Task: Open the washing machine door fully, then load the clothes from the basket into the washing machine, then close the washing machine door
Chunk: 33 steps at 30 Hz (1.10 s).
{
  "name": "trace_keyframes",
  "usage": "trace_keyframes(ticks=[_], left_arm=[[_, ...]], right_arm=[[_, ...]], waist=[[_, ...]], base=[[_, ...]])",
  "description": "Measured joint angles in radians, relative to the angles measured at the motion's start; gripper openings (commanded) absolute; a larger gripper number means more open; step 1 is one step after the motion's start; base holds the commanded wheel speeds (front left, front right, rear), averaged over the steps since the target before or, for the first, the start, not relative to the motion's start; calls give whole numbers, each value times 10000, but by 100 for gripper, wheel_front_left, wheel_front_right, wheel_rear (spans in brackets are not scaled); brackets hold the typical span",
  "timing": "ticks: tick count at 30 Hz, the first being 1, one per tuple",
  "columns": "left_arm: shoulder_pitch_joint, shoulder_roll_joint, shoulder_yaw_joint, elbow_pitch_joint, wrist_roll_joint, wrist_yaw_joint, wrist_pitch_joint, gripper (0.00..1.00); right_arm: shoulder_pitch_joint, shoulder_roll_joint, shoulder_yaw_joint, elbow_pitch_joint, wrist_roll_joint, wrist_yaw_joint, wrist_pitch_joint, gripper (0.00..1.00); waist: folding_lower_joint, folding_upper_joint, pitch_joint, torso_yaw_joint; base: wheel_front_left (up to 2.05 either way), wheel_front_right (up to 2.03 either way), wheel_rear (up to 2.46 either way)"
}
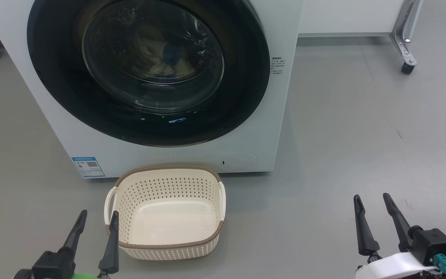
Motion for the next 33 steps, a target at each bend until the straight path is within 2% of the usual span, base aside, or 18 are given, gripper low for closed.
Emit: trace_keyframes(ticks=[17,18,27,33], left_arm=[[0,6,-12,-75,2,42,2,100],[0,6,-13,-79,2,44,2,0],[289,-295,-82,775,-35,40,15,0],[287,-295,29,798,-665,12,192,0]], right_arm=[[188,-8,8,-295,0,-90,123,100],[188,-12,8,-309,0,-90,127,0],[273,240,128,533,27,-71,134,0],[365,242,128,531,654,-59,167,0]], waist=[[0,0,-67,-14],[0,0,-71,-14],[0,0,-71,-20],[0,0,-58,-81]], base=[[0,0,0],[0,0,0],[0,0,0],[0,0,0]])
